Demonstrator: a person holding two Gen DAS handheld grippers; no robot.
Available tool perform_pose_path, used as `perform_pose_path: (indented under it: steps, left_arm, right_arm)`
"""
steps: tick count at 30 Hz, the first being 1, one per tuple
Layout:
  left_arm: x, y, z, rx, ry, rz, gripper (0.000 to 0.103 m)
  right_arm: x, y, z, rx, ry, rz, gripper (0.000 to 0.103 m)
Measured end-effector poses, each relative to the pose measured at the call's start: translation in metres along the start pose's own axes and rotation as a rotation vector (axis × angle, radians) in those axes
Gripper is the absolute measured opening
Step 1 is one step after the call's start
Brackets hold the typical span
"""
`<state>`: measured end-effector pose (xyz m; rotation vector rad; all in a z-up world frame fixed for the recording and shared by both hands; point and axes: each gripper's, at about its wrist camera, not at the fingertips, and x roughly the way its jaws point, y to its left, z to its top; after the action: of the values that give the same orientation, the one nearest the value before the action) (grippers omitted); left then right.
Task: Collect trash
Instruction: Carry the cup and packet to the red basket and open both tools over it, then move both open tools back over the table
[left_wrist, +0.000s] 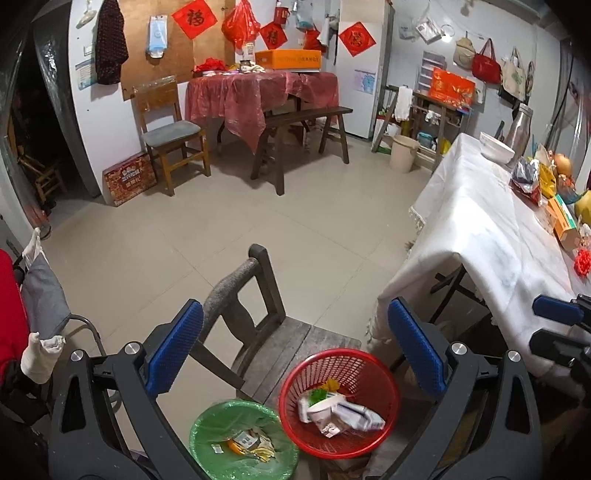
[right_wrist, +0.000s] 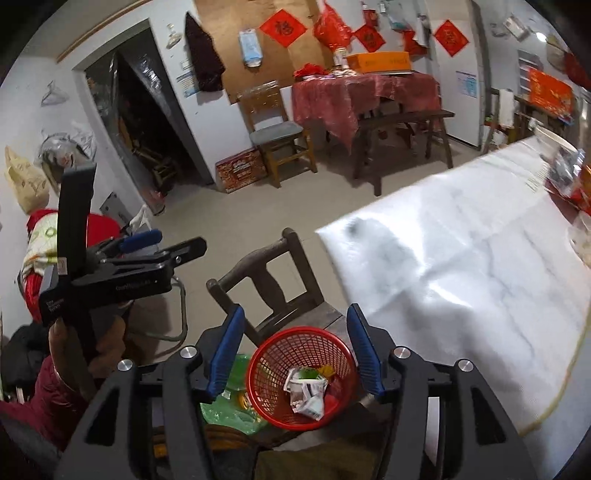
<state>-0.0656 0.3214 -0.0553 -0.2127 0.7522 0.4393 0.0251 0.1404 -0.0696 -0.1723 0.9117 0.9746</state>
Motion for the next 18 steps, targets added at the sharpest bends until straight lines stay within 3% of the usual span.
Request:
perform_pose_path:
  steps: [5,15,18]
  left_arm:
    - [0.000,-0.017,-0.002,0.032,0.007,-0.025,0.096]
    - [0.002,-0.078,0.001,0.108,0.020,-0.129,0.096]
    - [0.001,-0.105,0.006,0.145,0.012,-0.166,0.096]
  right_arm:
    - [-0.016,-0.020,-0.011,0.033,-0.037,-0.037,0.065]
    - [-0.074,-0.076,-0.036,0.134,-0.164,-0.190,0.081]
    - [-0.095,-0.099,-0.045,0.178,-0.202,-0.252,0.082]
